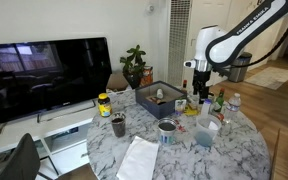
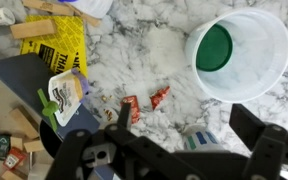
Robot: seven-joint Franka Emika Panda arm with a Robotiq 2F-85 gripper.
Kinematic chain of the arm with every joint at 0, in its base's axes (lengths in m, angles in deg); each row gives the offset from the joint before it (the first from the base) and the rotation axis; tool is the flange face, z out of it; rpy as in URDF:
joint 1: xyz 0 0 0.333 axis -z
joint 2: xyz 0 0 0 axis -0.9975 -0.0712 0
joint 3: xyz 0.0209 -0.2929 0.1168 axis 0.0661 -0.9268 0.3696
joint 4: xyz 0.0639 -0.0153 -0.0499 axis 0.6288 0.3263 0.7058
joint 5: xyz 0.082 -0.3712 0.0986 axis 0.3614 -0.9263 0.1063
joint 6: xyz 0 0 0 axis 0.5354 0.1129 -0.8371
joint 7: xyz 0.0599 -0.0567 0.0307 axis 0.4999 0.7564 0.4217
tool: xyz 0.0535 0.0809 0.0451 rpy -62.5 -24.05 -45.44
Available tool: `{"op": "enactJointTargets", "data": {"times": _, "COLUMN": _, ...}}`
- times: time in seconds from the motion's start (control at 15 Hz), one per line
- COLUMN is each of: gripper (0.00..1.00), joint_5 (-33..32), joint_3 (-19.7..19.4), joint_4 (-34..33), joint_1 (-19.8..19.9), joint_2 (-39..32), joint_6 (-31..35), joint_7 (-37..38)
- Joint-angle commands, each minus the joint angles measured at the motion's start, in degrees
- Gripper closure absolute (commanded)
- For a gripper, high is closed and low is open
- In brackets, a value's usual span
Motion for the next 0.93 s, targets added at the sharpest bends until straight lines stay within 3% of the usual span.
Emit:
{"op": "enactJointTargets", "data": {"times": 0.0, "gripper": 0.0, "joint_5": 0.53, "joint_3": 0.47, "joint_4": -3.61, "joint_1": -2.17, "joint_2": -3.97, "joint_6": -0.78, "joint_7": 1.01}}
{"op": "enactJointTargets", "data": {"times": 0.27, "gripper": 0.0, "joint_5": 0.26, "joint_3": 1.26, "joint_4": -8.02, "joint_1": -3.08, "joint_2": -10.16, "joint_6": -2.1, "joint_7": 3.16}}
{"op": "enactJointTargets", "data": {"times": 0.33, "gripper": 0.0, "joint_5": 0.04, "joint_3": 1.18, "joint_4": -4.97, "joint_1": -2.49, "joint_2": -6.23, "joint_6": -0.26, "joint_7": 2.08}}
{"op": "enactJointTargets", "data": {"times": 0.87, "gripper": 0.0, "joint_5": 1.29, "joint_3": 1.9, "joint_4": -10.05, "joint_1": -2.06, "joint_2": -13.29, "joint_6": 0.31, "joint_7": 2.57}}
